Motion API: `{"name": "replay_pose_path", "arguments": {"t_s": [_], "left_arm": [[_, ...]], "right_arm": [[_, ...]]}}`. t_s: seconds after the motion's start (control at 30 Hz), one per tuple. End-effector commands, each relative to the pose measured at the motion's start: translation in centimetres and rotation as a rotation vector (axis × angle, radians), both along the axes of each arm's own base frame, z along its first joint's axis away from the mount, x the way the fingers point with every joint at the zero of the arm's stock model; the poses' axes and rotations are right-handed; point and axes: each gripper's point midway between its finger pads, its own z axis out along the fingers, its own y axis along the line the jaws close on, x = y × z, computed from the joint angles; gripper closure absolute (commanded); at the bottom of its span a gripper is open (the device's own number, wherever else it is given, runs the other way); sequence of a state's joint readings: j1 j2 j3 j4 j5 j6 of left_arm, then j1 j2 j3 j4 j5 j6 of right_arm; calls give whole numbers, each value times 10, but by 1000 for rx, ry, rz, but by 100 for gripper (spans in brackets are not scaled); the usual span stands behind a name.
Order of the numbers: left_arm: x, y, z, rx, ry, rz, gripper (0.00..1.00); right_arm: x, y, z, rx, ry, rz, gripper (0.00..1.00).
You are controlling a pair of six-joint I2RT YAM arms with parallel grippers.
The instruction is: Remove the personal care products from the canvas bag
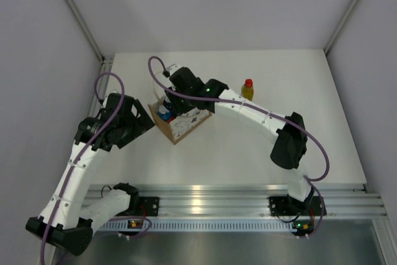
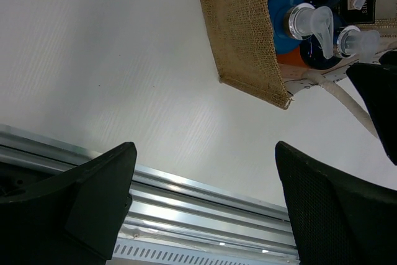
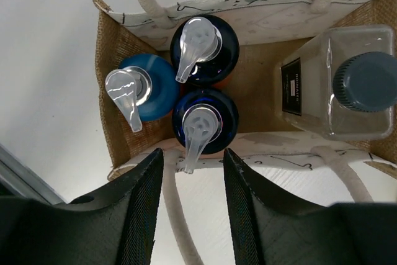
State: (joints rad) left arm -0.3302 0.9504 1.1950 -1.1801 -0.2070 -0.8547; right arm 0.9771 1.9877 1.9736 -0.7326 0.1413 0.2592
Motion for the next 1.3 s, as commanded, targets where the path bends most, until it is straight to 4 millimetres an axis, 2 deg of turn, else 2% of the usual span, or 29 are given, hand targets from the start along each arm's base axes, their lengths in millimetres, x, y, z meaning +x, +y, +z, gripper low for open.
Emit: {"name": "replay_pose_path", "arguments": {"t_s": [0.0, 0.33, 0.57, 0.87, 1.03, 1.2, 1.27], "left_arm": [[-2, 2, -6, 12, 20, 6, 2], [-3, 2, -3, 23, 11, -20, 2], [-3, 2, -5, 33, 17, -33, 2], [0, 3, -5, 51, 19, -43, 2], [0, 4, -6, 59, 23, -50, 2], [1, 4, -6, 65, 26, -54, 2], [1, 4, -7, 68, 28, -54, 2]], "right_arm": [[4, 5, 11, 0, -18, -6, 59], [22, 9, 4, -22, -45, -53, 59], [25, 13, 3, -19, -47, -47, 66], [25, 15, -14, -42, -17, -47, 68], [26, 14, -17, -49, -20, -53, 83], [25, 14, -9, -35, -28, -53, 98], [26, 12, -2, -30, -41, -62, 99]]}}
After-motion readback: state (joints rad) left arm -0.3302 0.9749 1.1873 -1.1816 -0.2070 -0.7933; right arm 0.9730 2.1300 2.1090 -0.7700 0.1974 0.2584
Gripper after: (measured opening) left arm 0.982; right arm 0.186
